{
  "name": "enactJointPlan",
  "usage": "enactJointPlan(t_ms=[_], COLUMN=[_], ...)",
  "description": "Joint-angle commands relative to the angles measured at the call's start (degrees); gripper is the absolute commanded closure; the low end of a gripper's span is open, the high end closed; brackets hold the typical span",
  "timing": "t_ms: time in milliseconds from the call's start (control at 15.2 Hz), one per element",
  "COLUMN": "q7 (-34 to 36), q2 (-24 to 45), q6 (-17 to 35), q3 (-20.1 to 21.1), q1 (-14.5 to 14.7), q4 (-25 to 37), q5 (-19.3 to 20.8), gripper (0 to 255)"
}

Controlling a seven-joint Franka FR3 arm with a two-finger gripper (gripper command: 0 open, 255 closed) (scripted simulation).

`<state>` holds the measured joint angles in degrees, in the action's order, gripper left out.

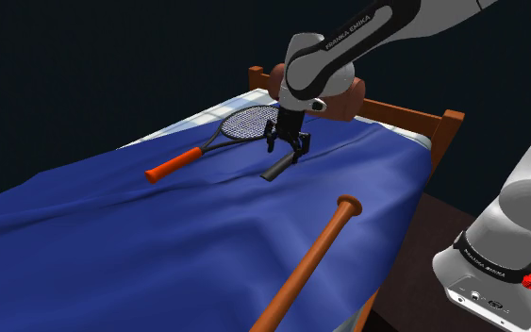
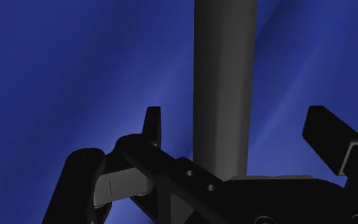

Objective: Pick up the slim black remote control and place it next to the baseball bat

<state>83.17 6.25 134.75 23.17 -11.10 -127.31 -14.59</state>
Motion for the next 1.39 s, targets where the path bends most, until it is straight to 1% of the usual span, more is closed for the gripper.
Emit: enactJointPlan(t_ms=[0, 198, 726, 792, 1320], q7=[0.3, 0.61, 0.6, 0.6, 0.66], q2=[1.23, 2.75, 2.75, 2.75, 3.0], q6=[1.86, 3.79, 3.78, 3.78, 3.68], q3=[0.09, 0.15, 0.15, 0.15, 0.09], q1=[0.27, 0.63, 0.63, 0.63, 0.63], q4=[-0.56, -0.97, -0.97, -0.97, -0.64], q5=[0.21, 0.62, 0.62, 0.62, 0.77], gripper=[0, 0, 0, 255, 255])
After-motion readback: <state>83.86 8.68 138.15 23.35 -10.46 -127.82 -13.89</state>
